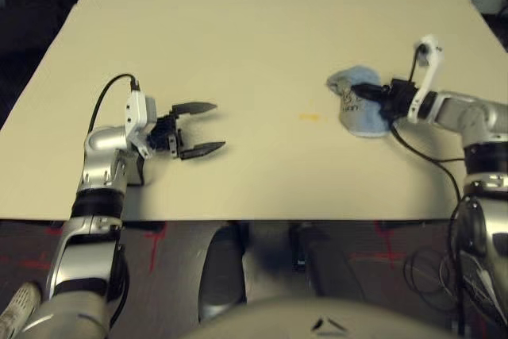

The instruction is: Wipe the water off the table with a rag.

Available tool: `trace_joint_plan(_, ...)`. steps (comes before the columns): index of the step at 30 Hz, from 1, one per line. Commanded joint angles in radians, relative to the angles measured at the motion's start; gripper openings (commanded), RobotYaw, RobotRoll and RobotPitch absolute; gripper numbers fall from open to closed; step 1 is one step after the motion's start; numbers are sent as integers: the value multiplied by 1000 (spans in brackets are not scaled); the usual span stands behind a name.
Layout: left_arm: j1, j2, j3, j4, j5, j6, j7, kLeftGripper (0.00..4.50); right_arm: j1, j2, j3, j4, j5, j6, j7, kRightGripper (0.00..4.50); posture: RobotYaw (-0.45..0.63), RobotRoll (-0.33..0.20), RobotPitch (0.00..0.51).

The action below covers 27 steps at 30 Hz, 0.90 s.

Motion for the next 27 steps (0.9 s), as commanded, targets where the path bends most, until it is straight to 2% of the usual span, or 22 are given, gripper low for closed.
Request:
trace_joint_plan(1,23,7,-1,-10,14,-2,3,4500,6,48,67,28,-35,6,27,194,126,0,218)
trace_joint_plan(8,38,10,0,-23,11,-2,9,4500,11,201,153,-32,-44,53,62,189,133,0,221)
trace_joint_plan(15,39,9,-1,-33,9,4,20,4500,25,307,202,-97,-46,100,57,186,136,0,222)
trace_joint_plan(22,31,9,-2,-28,10,3,21,4500,59,390,218,-179,-31,159,41,186,136,0,222)
trace_joint_plan(27,27,6,-4,-27,11,4,22,4500,98,401,210,-236,-35,185,18,185,128,0,221)
